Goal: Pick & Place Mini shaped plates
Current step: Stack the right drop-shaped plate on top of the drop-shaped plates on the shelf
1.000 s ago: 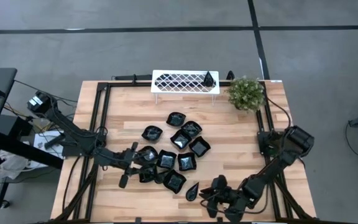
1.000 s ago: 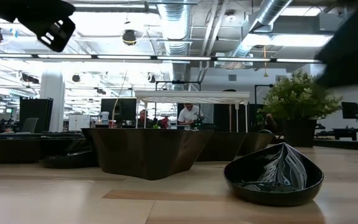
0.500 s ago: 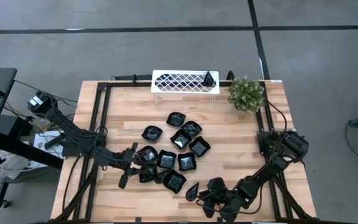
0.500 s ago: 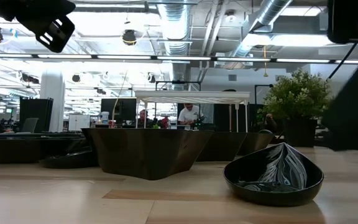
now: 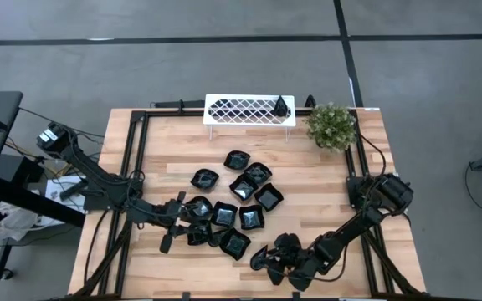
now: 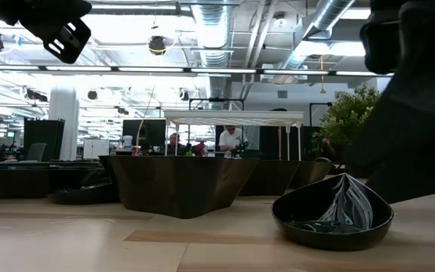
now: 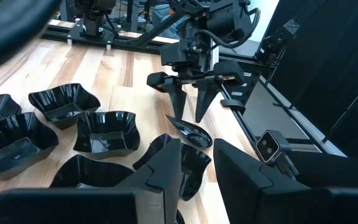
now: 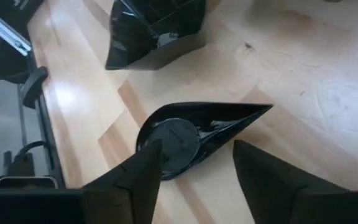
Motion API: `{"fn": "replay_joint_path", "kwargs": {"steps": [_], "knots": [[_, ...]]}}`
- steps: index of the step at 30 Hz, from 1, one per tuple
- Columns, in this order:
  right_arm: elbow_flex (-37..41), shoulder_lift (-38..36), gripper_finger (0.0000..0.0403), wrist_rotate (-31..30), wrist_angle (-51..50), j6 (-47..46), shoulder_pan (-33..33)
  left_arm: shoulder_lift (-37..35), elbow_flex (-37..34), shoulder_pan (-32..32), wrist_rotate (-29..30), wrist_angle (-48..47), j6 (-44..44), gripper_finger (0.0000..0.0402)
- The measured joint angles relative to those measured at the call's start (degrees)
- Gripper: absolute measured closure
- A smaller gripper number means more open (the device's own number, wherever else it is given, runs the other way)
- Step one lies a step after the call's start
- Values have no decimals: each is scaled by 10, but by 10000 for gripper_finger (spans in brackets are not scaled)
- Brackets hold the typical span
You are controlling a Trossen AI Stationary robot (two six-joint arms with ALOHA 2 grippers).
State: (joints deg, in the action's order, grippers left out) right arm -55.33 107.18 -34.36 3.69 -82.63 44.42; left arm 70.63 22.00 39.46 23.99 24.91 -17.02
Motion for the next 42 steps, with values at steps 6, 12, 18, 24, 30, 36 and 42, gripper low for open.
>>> {"fn": "replay_joint_path", "kwargs": {"steps": [6, 12, 18, 24, 30, 36, 42], "knots": [[0, 0, 202, 15, -16, -16, -14, 0, 0, 0, 0, 0, 0, 304], [-1, -2, 233, 29, -47, -49, -19, 0, 0, 0, 0, 0, 0, 304], [-1, -1, 277, 29, -52, -49, -19, 0, 0, 0, 0, 1, 0, 304], [0, -1, 317, 31, -46, -49, -21, 0, 0, 0, 0, 2, 0, 304], [0, -1, 352, 31, -35, -49, -21, 0, 0, 0, 0, 3, 0, 304], [0, -1, 394, 30, -27, -49, -21, 0, 0, 0, 0, 3, 0, 304], [0, -1, 399, 28, -27, -44, -21, 0, 0, 0, 0, 3, 0, 304]]}}
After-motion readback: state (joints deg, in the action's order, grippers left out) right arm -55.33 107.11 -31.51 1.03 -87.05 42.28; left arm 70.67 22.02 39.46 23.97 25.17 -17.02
